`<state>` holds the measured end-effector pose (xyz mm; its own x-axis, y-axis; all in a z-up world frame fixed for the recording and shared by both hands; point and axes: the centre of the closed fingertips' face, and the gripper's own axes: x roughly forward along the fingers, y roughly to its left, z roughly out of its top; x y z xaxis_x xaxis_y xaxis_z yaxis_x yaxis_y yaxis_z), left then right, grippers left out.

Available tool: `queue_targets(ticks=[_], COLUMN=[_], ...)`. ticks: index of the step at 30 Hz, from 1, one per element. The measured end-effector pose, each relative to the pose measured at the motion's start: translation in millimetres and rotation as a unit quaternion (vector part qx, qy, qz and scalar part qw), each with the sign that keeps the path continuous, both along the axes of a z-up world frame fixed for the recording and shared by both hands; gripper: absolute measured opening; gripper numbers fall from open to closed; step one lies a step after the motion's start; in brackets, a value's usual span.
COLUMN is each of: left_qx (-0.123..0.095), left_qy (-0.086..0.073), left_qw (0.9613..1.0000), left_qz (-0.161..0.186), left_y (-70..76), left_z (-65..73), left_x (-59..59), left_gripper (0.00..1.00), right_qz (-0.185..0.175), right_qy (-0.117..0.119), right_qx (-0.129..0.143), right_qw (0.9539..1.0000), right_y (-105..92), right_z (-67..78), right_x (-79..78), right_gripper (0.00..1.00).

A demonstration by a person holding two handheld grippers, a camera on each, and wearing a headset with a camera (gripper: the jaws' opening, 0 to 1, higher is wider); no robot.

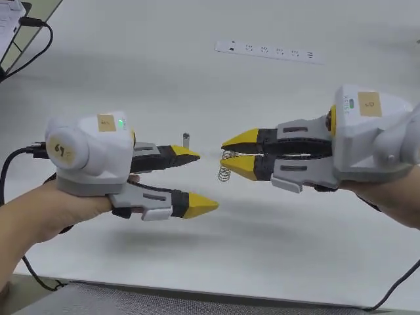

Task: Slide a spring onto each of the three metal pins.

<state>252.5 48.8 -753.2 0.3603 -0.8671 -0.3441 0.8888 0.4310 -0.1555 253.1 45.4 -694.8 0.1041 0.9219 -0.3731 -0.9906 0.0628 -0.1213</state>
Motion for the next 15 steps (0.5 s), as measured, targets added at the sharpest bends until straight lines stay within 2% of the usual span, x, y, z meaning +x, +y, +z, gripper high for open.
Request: queue_targets(ticks=[5,10,12,14,15], left_qx=[0.008,0.005,0.005,0.01,0.009], left_qy=[-0.005,-0.008,-0.006,-0.016,-0.015], left_qw=[0.9998,0.9994,0.9989,0.9976,0.9971], left_qz=[0.017,0.033,0.046,0.066,0.074], left_y=[9.2,16.4,20.5,28.0,30.8], left_z=[-2.5,-0.1,-0.7,-1.5,-1.2], left_x=[2.9,6.6,9.3,14.7,16.0], left_gripper=[0.58,0.64,0.71,0.83,0.86], right_qz=[-0.006,-0.013,-0.016,-0.018,-0.019], right_qy=[-0.001,-0.002,-0.002,-0.003,-0.003], right_qx=[-0.002,0.0,0.001,0.0,-0.001], right_qw=[1.0,0.9999,0.9999,0.9998,0.9998], right_y=[-2.0,-3.0,-3.8,-4.9,-5.5], right_z=[-1.8,-1.9,-1.8,-2.2,-2.7], right_x=[2.7,5.6,6.9,8.2,8.7], right_gripper=[0.07,0.07,0.07,0.07,0.07])
